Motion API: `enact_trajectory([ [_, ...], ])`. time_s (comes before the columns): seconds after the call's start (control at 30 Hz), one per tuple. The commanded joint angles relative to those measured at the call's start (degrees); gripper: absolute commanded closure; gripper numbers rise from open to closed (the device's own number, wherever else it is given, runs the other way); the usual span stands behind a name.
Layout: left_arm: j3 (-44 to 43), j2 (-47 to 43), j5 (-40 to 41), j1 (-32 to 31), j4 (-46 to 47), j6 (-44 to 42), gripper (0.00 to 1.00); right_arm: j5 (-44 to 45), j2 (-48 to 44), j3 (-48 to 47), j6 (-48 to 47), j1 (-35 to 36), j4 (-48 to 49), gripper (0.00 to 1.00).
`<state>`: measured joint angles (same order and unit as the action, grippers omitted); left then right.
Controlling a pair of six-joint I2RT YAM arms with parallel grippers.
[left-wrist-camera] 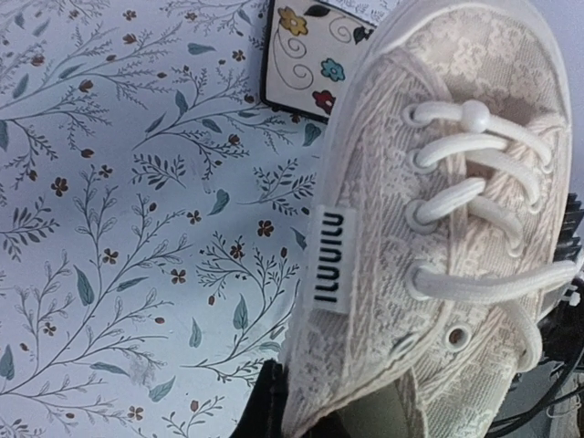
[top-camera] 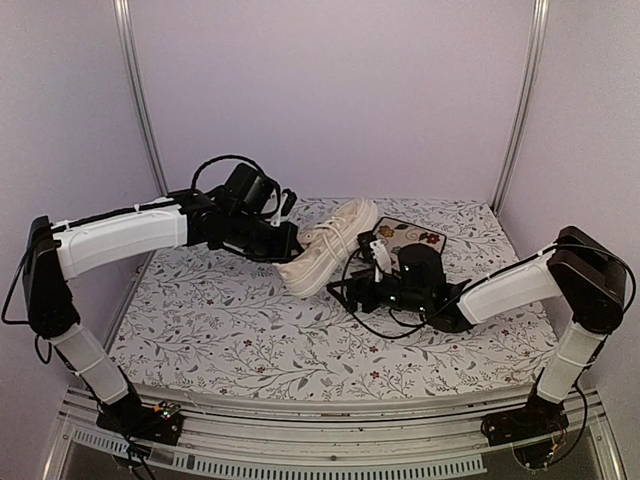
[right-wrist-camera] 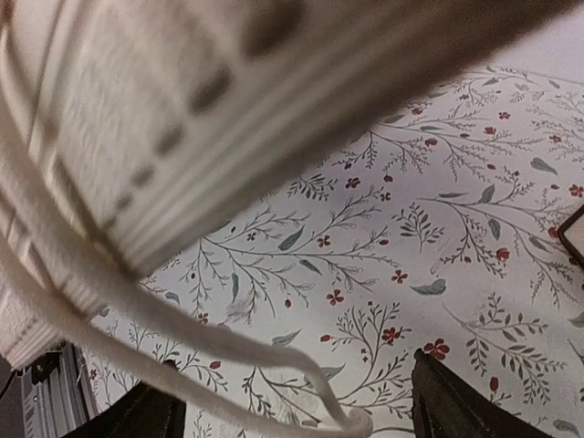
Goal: Tie the shoes
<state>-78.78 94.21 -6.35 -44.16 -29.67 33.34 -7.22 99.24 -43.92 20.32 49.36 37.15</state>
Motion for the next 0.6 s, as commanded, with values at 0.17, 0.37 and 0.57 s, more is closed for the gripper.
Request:
enact_trajectory([
  [0.17,0.4,-3.3,4.9,-1.4,2.7,2.9,1.00,5.6,0.4,-2.8,-3.2,0.1,3.0,0.76],
  [0.37,8.2,-3.3,12.5,-3.0,7.0,8.1,1.00,10.3,-10.6,3.3,-1.8,0.1,-6.0,0.98],
  [0.57,14.6,-0.6,19.4,-8.2,16.0,15.9,1.00,16.2,-18.2,-1.6,-3.5,0.1,-30.1,0.98],
])
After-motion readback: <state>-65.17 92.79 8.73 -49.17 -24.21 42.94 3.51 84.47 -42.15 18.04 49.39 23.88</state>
